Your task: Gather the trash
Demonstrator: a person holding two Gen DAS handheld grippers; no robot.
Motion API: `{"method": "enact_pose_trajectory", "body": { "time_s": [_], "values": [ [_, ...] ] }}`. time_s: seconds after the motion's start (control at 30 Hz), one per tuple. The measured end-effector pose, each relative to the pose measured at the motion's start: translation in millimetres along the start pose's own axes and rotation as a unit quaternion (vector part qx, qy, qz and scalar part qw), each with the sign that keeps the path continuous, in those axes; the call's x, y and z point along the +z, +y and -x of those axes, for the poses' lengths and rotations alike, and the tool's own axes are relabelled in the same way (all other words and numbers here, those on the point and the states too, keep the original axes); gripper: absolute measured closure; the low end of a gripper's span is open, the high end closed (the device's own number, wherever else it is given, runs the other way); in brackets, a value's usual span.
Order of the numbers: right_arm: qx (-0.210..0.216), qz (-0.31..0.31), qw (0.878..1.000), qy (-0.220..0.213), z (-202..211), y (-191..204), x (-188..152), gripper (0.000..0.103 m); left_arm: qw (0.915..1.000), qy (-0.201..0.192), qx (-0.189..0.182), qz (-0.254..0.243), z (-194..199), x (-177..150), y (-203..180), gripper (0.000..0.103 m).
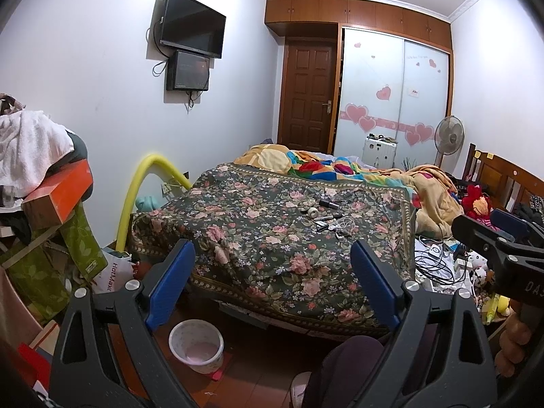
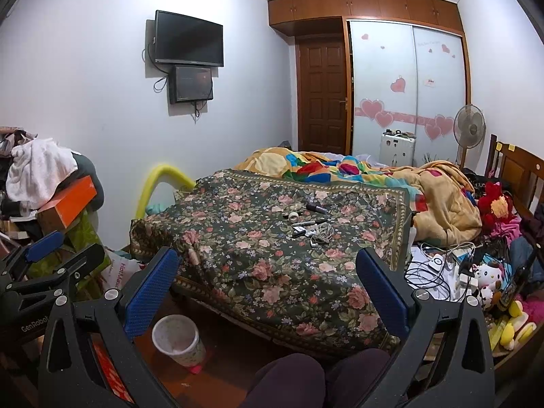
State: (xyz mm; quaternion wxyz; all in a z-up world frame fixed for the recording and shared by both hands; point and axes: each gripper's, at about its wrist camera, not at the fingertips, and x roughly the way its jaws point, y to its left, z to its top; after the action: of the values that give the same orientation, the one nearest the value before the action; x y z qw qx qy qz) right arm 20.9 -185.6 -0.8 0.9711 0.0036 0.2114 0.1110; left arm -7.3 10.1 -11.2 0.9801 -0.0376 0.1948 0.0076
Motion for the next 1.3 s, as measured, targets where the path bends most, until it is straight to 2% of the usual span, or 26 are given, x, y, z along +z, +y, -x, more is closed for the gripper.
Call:
{"method": "enact_pose_trajectory", "body": {
  "time_s": [0.33,0.63,0.87,1.03,1.3],
  "values": [
    [0.005,-0.002,1.0,0.016,-16.5,-3.3,1.2,0.0,0.9999,0.01,0.001,0.002,-15.3,3.7,-4.4,0.009],
    [-0.009,0.002,1.0,0.026,-42.7,-15.0,8.6,0.0,0.9995,0.024,-0.017,0.01,-58.0,21.9,-16.2,0.009],
    [-0.034,0.01,0.999,0.024,-75.4,-43.0,22.2,0.0,0.9989,0.03,-0.028,0.023,-119.8,40.5,-36.9,0.009],
    [-0.056,0.009,0.998,0.034,-105.9,-68.2,29.7,0.0,0.9971,0.059,-0.039,0.028,-179.0,49.6,-53.1,0.009],
    [-0.059,-0.01,0.994,0.095,-186.9,-127.4,29.6,0.0,0.9931,0.112,-0.036,0.003,-285.9,48.5,-84.4,0.009]
  ]
}}
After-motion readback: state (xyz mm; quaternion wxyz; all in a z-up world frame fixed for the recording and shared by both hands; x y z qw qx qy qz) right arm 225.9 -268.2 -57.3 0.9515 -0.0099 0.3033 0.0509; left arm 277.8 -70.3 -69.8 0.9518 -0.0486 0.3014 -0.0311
